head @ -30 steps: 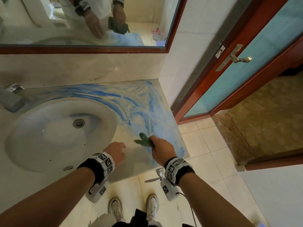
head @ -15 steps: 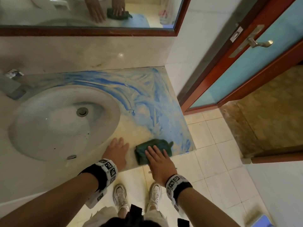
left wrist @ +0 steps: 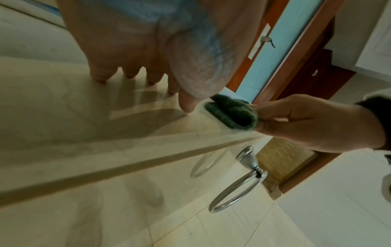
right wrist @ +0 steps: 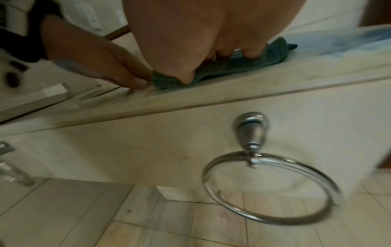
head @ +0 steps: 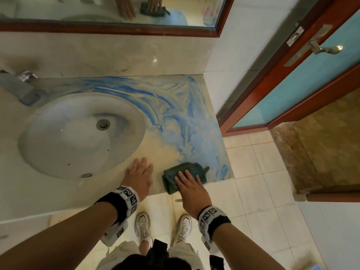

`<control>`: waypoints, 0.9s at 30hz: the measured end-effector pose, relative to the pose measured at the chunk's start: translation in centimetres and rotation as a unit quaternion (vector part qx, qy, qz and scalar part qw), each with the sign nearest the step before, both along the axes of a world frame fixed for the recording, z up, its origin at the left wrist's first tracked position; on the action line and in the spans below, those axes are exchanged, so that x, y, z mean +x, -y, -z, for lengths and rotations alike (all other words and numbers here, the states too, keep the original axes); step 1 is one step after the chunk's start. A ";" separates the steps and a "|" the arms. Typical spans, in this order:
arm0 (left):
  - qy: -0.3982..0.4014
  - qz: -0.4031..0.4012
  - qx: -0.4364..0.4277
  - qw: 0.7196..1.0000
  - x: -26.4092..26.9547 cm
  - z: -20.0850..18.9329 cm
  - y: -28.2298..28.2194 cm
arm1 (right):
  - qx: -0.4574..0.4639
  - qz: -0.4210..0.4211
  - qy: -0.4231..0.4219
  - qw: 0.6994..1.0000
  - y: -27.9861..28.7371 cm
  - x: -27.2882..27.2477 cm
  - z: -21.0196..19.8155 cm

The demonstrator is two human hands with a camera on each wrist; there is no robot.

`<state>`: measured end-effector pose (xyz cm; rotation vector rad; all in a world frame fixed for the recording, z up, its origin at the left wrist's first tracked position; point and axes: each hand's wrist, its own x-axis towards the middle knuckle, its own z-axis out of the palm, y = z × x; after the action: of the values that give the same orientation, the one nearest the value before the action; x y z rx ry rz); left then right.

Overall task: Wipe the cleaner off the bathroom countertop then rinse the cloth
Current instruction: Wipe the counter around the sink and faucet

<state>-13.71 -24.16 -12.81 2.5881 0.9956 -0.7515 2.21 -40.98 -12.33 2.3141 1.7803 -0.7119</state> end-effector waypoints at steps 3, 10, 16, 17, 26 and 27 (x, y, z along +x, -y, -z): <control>-0.001 -0.075 -0.026 0.997 1.0 -0.9 1.1 | -0.002 0.066 0.002 0.998 1.9 3.1 -0.4; -0.035 -0.154 -0.028 0.987 1.7 -0.5 2.3 | -0.001 0.000 -0.019 1.000 -0.2 1.0 -0.4; -0.051 -0.206 -0.061 0.975 2.9 -0.9 2.5 | 0.030 -0.056 -0.029 0.998 1.8 4.8 0.7; -0.052 -0.215 -0.065 0.973 3.1 -1.1 2.5 | 0.037 -0.052 -0.024 0.998 2.7 5.9 0.8; -0.053 -0.229 -0.048 0.971 3.2 -0.5 3.0 | 0.026 -0.096 -0.045 0.994 1.2 5.3 0.3; -0.054 -0.227 -0.046 0.971 3.1 -0.5 3.0 | 0.021 -0.115 -0.042 0.992 0.5 4.8 0.3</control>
<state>-10.59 -27.17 -12.36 2.1355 1.4781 -0.7938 7.04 -41.44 -12.66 2.0823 2.0747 -0.7500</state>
